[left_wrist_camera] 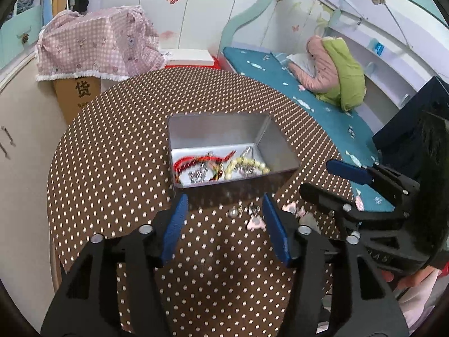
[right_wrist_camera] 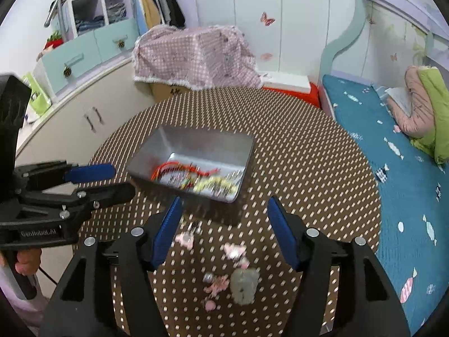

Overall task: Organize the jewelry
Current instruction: 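Withdraw the left tool from the box, then grasp a silver bead charm with left tool while right tool grasps white bear charm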

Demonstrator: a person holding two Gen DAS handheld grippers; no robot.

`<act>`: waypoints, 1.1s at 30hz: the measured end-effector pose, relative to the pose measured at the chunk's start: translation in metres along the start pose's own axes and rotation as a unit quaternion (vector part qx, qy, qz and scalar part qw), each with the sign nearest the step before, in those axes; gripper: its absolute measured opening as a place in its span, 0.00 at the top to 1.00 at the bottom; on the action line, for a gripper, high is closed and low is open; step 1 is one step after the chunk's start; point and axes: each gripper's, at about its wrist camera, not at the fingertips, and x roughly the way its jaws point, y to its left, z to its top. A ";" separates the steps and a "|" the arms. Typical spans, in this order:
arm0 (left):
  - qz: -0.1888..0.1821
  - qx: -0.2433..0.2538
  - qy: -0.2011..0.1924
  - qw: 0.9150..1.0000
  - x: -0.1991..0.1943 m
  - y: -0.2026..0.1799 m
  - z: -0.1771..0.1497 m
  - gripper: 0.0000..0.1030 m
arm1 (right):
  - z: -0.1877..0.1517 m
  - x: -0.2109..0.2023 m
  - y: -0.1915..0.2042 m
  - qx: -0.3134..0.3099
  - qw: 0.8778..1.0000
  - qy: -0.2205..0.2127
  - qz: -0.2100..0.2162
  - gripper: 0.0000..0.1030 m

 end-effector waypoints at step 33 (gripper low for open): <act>0.001 -0.033 0.053 0.998 0.028 0.031 -0.046 0.35 | -0.037 0.062 0.044 -0.057 0.996 0.074 0.010 0.80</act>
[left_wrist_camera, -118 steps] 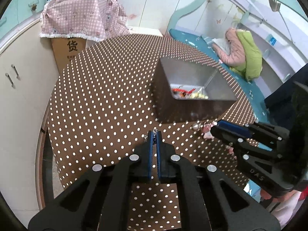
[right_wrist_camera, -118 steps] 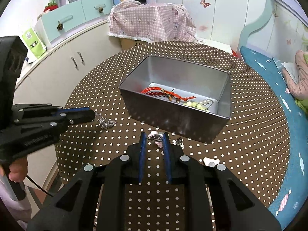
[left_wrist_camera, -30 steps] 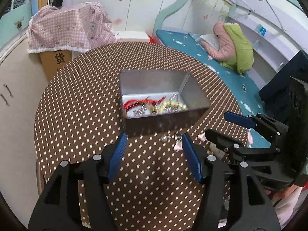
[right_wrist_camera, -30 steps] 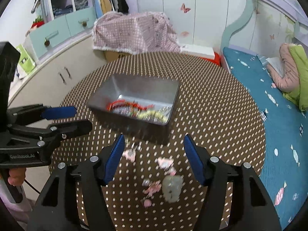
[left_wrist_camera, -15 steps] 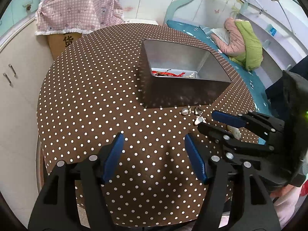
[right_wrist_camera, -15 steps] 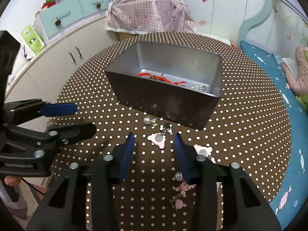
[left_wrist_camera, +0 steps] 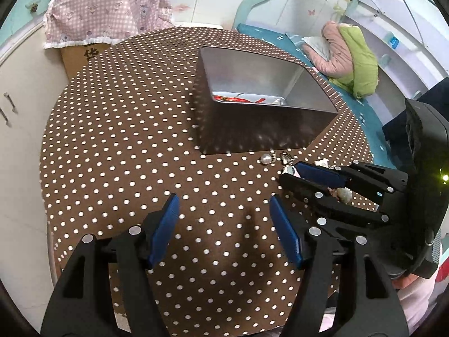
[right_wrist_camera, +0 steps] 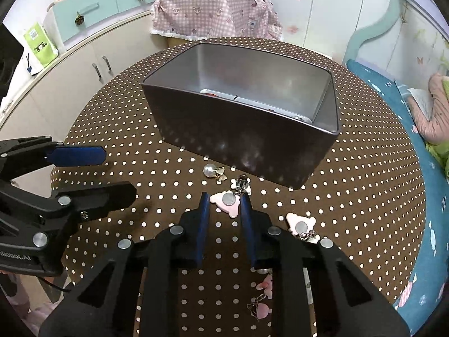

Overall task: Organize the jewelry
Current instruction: 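Grasp a silver bead charm with left tool while right tool grasps white bear charm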

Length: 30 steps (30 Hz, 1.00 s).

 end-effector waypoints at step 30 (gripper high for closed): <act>0.007 0.042 0.002 0.999 0.059 -0.056 0.033 0.69 | -0.015 -0.042 -0.070 0.084 0.995 -0.061 -0.004 0.80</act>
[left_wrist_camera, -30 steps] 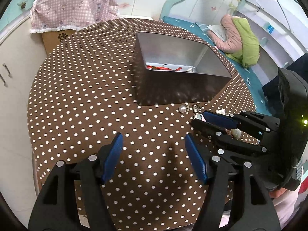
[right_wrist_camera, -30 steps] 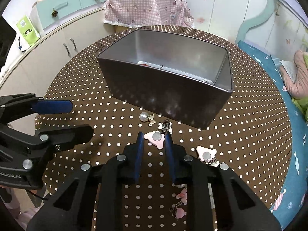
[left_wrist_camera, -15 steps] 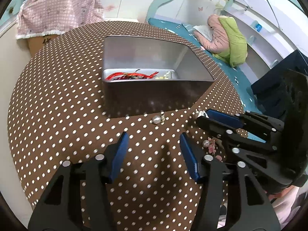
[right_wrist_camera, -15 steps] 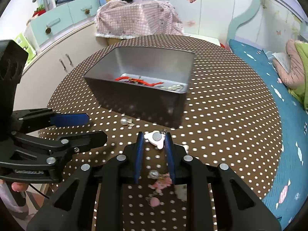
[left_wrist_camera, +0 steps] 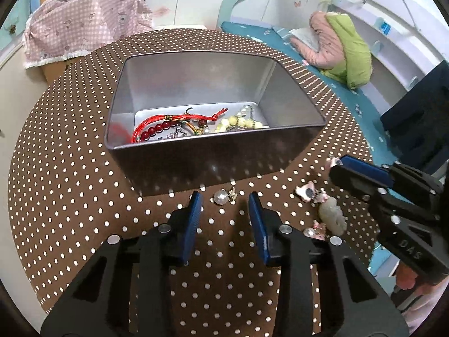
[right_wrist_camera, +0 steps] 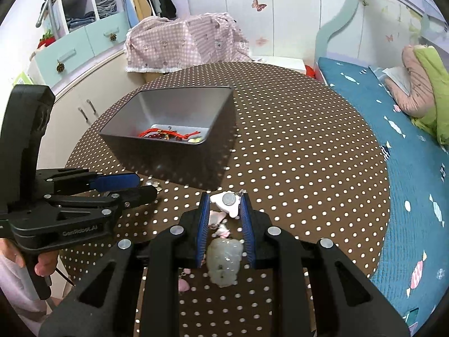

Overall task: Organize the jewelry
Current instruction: 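Grasp a silver bead charm with left tool while right tool grasps white bear charm, then lower both held charms into the grey box and open both tools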

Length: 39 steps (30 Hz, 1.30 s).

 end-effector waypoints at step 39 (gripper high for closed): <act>-0.002 -0.008 -0.089 0.996 -0.090 0.018 0.021 0.89 | 0.039 -0.031 0.020 -0.047 0.997 -0.066 0.000 0.80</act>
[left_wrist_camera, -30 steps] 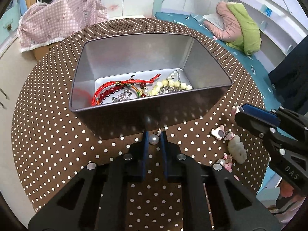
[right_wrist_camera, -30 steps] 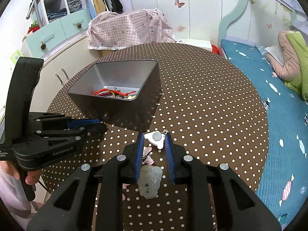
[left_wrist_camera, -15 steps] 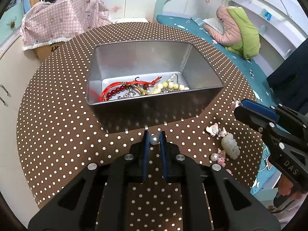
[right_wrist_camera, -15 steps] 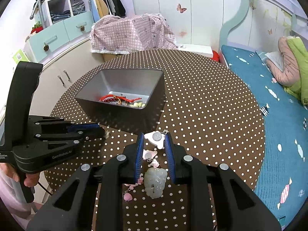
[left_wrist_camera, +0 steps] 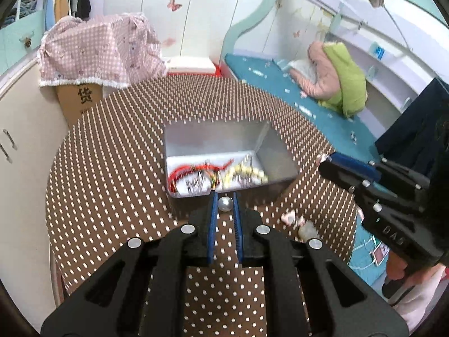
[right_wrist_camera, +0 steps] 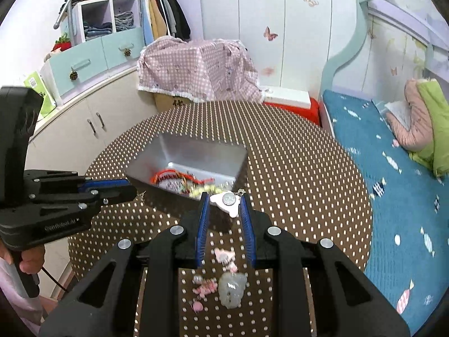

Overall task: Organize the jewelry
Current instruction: 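Lower both held charms into the grey box and open both tools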

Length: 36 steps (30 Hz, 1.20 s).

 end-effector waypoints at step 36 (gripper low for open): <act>0.010 -0.012 0.007 1.000 0.023 0.013 0.018 0.79 | 0.013 0.034 0.007 -0.003 0.999 0.028 0.023 0.77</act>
